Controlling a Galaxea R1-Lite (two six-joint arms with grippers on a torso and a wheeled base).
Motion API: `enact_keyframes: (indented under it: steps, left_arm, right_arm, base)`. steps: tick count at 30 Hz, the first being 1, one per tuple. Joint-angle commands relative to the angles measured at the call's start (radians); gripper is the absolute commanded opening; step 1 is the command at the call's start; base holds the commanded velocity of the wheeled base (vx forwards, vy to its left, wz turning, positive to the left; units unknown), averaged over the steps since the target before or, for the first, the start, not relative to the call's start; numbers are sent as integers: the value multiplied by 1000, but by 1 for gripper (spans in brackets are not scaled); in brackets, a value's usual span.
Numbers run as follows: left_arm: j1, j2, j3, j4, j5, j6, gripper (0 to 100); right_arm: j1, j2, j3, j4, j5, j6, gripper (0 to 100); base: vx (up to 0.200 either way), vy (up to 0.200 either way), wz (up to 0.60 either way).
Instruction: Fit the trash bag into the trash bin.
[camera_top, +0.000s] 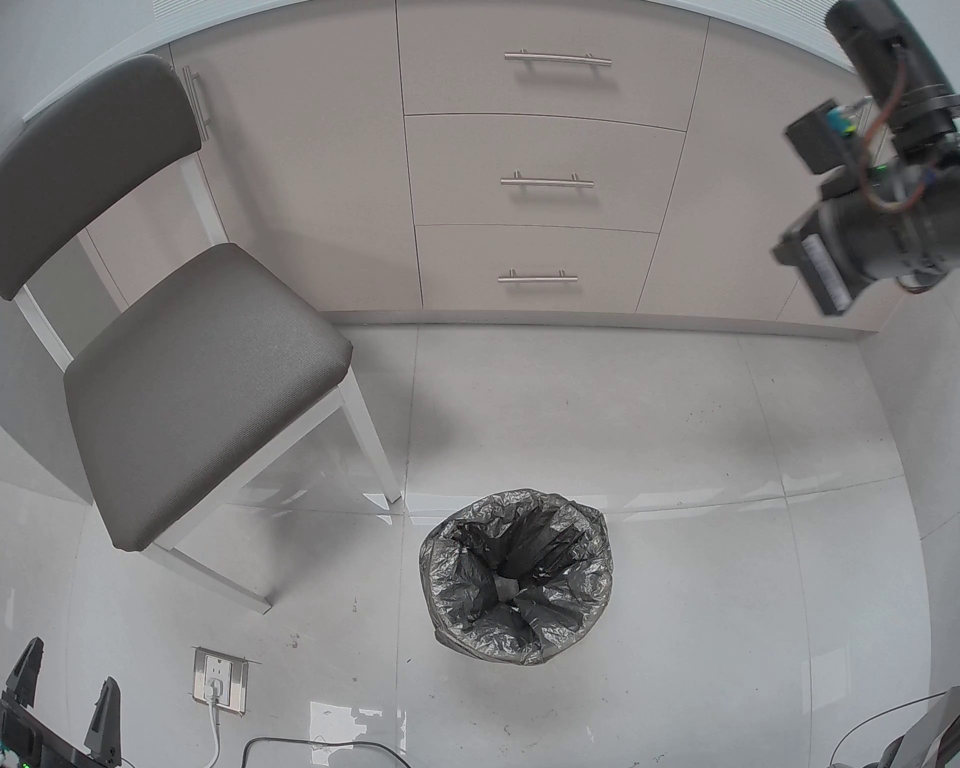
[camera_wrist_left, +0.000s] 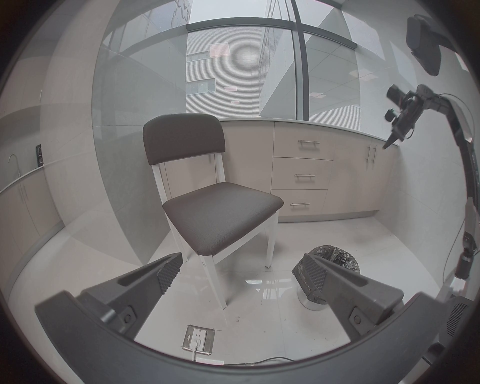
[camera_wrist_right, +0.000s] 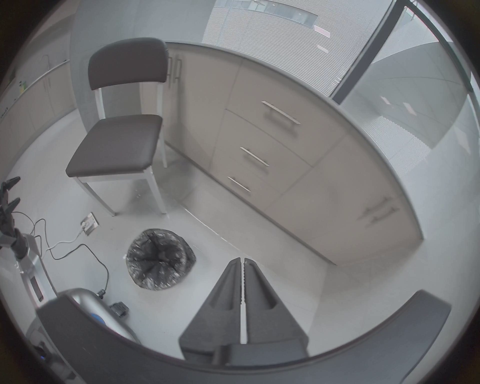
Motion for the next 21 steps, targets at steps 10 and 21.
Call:
enact_keyframes:
  steps: [10,21]
  left_arm:
    - [0,-13,18,0,1,0,100]
    - [1,-14,18,0,1,0,100]
  right_arm:
    - [-356,-411,0,288,-22,-61,0]
    - [-742,-857,0,629,227,-79,0]
  base:
    - [0,0,0]
    - [0,0,0]
